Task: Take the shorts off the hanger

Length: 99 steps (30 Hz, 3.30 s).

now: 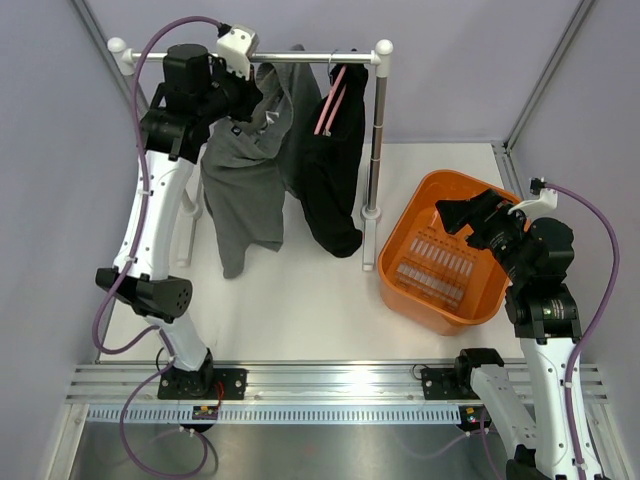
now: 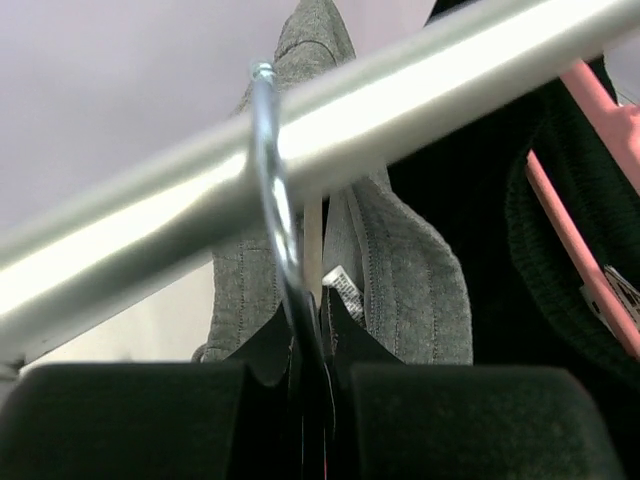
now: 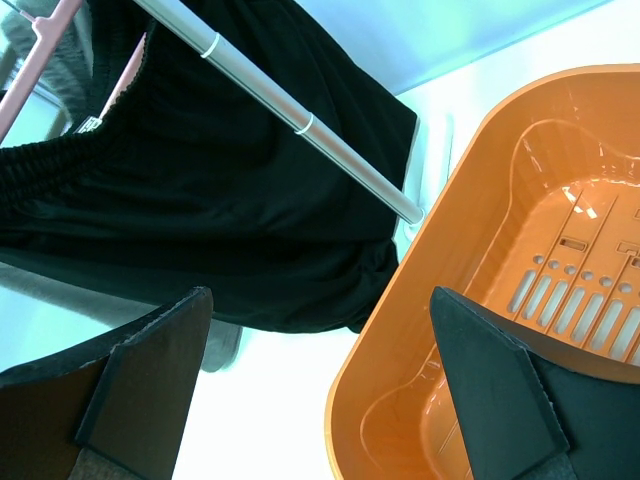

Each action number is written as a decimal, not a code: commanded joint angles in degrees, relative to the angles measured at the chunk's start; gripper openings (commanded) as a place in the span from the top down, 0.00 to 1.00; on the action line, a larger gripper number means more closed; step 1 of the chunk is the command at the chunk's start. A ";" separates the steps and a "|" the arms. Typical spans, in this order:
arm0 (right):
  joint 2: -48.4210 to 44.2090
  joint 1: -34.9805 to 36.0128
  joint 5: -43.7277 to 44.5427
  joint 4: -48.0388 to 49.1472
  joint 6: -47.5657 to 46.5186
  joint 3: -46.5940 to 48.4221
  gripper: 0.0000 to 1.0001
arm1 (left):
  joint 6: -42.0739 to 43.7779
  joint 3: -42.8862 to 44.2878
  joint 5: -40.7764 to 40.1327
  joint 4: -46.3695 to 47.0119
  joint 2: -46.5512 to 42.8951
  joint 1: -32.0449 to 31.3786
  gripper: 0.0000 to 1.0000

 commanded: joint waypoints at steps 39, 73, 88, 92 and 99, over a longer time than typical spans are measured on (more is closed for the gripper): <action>17.91 49.89 16.46 0.59 -8.26 10.85 0.08 | -18.87 -42.94 -46.51 -17.09 -34.76 -42.52 1.00; 42.97 64.69 52.23 -1.15 -10.63 29.13 1.00 | -23.02 -51.65 -40.02 -18.06 -48.03 -51.86 1.00; 42.80 52.56 50.85 -5.81 -9.84 29.58 1.00 | -20.21 -53.59 -30.80 -14.99 -59.10 -52.30 1.00; 42.97 52.38 49.97 -5.20 -9.75 28.96 1.00 | -19.41 -53.32 -29.91 -13.06 -60.60 -52.21 1.00; 42.09 54.04 42.85 -4.40 -8.09 27.55 1.00 | -20.46 -53.93 -35.27 -4.55 -60.95 -52.21 1.00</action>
